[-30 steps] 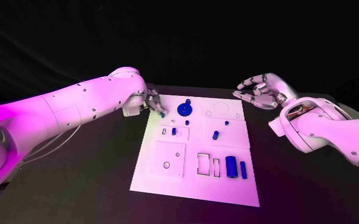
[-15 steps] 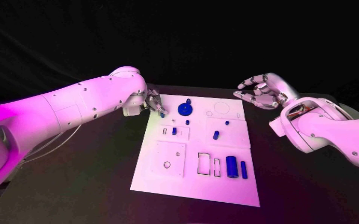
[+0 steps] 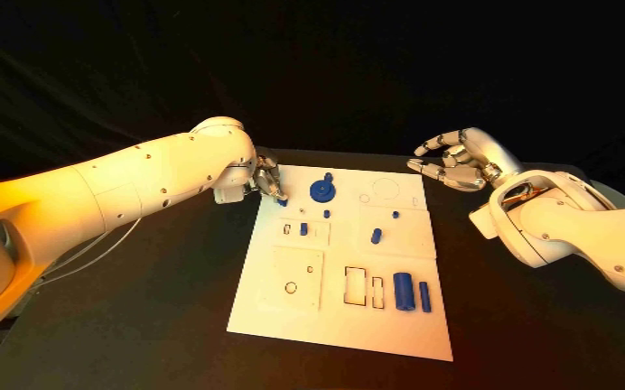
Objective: Assemble the parts on the task board
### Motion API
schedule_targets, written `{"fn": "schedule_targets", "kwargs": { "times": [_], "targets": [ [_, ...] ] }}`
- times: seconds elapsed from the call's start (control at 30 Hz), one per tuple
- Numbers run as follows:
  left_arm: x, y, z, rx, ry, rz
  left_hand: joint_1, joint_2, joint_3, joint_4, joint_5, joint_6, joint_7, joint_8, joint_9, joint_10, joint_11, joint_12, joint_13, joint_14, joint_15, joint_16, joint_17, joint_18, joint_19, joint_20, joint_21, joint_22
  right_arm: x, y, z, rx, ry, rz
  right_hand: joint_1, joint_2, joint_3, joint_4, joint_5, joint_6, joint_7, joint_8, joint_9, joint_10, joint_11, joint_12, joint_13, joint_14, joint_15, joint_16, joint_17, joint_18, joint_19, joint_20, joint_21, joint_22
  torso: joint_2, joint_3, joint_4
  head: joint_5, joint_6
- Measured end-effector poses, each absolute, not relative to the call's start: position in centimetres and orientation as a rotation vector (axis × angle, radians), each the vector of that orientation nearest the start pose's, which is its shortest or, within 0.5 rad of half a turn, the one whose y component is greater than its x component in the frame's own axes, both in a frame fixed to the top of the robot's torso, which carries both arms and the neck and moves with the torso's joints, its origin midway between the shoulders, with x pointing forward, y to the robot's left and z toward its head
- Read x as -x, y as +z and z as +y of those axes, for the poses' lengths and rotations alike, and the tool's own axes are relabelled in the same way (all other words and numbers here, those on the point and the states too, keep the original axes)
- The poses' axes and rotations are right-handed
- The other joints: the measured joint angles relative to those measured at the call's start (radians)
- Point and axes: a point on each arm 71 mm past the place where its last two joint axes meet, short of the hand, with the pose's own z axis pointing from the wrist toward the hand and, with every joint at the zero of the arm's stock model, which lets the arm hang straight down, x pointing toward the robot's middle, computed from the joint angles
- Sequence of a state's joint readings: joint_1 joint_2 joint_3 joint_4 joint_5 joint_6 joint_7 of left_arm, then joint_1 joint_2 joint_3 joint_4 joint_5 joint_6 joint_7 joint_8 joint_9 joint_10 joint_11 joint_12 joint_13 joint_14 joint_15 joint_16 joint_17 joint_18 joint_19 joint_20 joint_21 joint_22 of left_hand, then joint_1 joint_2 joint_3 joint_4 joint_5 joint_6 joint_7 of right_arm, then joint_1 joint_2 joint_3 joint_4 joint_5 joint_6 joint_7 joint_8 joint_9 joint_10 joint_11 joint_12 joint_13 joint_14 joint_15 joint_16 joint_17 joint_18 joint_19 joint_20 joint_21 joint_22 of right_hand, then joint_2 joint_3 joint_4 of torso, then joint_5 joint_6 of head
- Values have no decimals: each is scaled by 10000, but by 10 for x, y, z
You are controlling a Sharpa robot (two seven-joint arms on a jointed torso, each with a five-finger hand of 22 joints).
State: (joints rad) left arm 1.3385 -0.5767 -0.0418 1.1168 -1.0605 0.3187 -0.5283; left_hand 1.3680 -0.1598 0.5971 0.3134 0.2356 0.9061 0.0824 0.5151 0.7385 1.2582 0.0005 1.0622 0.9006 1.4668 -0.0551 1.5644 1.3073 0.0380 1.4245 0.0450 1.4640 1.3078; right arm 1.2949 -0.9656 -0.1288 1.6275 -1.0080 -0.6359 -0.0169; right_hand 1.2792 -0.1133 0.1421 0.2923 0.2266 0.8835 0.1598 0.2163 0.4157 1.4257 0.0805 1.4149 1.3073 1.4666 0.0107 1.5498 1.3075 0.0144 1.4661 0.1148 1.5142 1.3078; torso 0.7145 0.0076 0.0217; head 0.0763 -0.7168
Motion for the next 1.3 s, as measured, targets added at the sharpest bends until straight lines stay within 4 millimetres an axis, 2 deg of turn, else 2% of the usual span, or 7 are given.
{"fn": "schedule_targets", "kwargs": {
  "times": [0.03,0.1,0.27,0.37,0.67,0.9,1.3],
  "targets": [
    [-562,-183,201,1785,-2715,23401,-172,-188,393,-47,1,0,0,116,5,36,36,0,-15,0,0,0,0,-1,36,36,19,0,-474,-150,-245,-3221,7964,14570,0,0,0,0,0,0,0,0,0,0,0,0,0,0,0,0,0,0,0,0,0,0,0,1,1,1,2],
    [-561,-183,202,1821,-2790,23400,-327,-343,643,-126,7,0,0,150,247,36,36,0,-14,0,0,0,0,-1,52,52,19,0,-474,-150,-245,-3221,7963,14569,0,0,0,0,0,0,0,0,0,0,0,0,0,0,0,0,0,0,0,0,0,0,0,1,3,2,4],
    [-555,-183,207,2023,-3115,23360,-555,-571,671,-102,82,96,-26,215,359,149,-3,61,56,0,0,0,0,-2,90,14,65,0,-474,-150,-245,-3225,7957,14568,0,0,0,0,0,0,0,0,0,0,0,0,0,0,0,0,-1,0,0,0,0,-1,-7,-2,6,-6,5],
    [-550,-182,209,2160,-3444,23295,-686,-695,892,-323,202,167,-31,285,385,271,-21,94,84,0,0,0,0,-2,133,25,106,-1,-474,-150,-246,-3232,7949,14567,0,0,0,0,0,0,0,0,0,0,0,0,3,0,0,0,-1,0,0,0,0,-2,-17,-3,12,2,9],
    [-530,-175,212,2499,-4449,23003,-1002,-906,893,-324,820,381,-133,295,422,489,-93,213,236,-22,-21,0,0,-2,318,-38,251,-1,-474,-150,-247,-3247,7932,14559,-52,53,0,0,0,0,0,0,9,0,0,0,8,0,0,0,-2,0,0,0,0,-3,-29,-12,35,25,16],
    [-516,-179,212,2675,-5020,22889,-1094,-998,1038,-533,1219,525,-134,295,416,667,-133,299,357,1,-74,0,0,-2,353,-73,298,-2,-474,-151,-248,-3265,7913,14564,-52,53,0,0,0,0,0,0,8,0,0,0,7,0,0,0,6,0,0,0,0,-4,-32,-24,46,27,-5],
    [-501,-196,205,2186,-5170,22819,-1120,-1024,1027,-545,1318,539,-149,293,400,667,-132,299,370,1,-73,0,0,-1,353,-73,339,-2,-474,-152,-248,-3293,7907,14594,-52,52,0,0,0,30,-30,40,7,0,0,0,6,0,0,0,5,0,0,0,0,-5,-15,-22,35,53,-28]
  ]
}}
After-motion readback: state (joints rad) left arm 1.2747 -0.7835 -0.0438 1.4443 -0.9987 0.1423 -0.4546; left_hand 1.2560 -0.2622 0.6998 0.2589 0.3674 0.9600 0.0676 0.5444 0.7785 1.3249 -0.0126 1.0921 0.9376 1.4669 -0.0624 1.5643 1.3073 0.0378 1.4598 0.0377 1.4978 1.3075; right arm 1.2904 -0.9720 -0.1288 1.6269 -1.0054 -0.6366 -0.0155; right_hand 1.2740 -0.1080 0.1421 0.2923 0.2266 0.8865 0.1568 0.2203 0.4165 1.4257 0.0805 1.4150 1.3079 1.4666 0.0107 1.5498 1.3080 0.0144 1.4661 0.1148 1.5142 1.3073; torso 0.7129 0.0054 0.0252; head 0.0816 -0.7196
